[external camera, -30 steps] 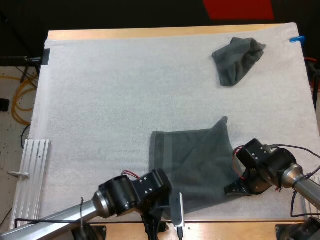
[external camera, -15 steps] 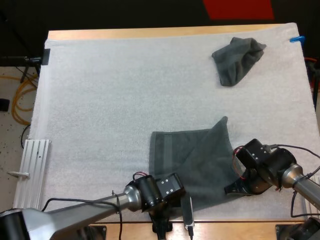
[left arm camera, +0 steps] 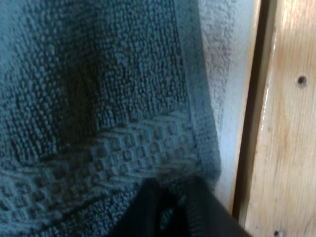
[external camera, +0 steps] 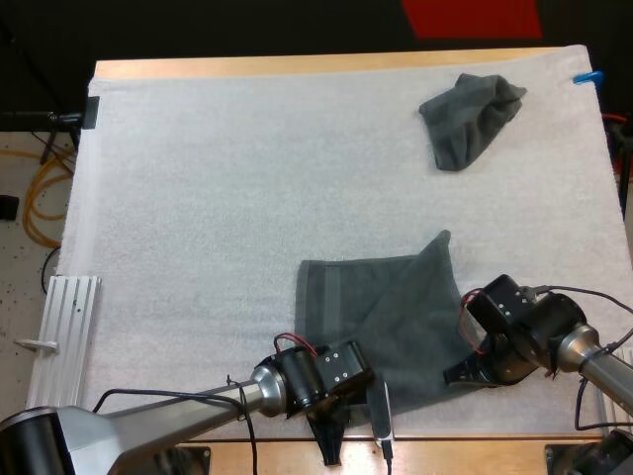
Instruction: Pick towel from pile fold and stack
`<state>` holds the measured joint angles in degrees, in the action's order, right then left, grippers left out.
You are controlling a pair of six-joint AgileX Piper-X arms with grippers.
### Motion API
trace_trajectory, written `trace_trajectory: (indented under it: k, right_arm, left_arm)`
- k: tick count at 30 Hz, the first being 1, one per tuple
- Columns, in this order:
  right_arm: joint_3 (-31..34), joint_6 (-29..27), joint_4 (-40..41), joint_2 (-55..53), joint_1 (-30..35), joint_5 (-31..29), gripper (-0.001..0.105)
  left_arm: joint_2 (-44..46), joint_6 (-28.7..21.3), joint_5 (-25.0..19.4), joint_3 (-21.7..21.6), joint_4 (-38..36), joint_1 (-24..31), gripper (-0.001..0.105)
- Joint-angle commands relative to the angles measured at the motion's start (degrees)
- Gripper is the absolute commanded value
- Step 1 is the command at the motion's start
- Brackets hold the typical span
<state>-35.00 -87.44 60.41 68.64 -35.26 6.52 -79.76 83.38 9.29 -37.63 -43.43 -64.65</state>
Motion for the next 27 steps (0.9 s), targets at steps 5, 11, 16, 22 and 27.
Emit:
trace_trajectory:
  k: [5,11,16,22,27]
  right_arm:
    - [0.0,0.3,0.1,-0.5,-0.1,-0.3,0.000]
    - [-0.5,0.2,-1.7,-2.8,-0.1,-1.2,0.000]
    - [-3.1,0.2,-3.6,-8.9,-0.1,-5.4,0.000]
    - [-7.6,0.2,-6.2,-14.6,-0.1,-6.5,0.000]
    - [-13.9,3.1,-6.3,-16.7,-0.1,-6.5,0.000]
  left_arm:
    - [0.1,0.3,-1.0,0.0,0.0,-0.2,0.000]
    - [3.0,2.3,-7.6,-2.9,-2.8,0.2,0.000]
    - [11.0,3.6,-9.3,-6.3,-5.1,5.9,0.000]
    - [19.0,4.2,-8.4,-10.1,-6.0,16.5,0.000]
    - [23.5,5.2,-6.0,-15.8,-5.9,20.6,0.000]
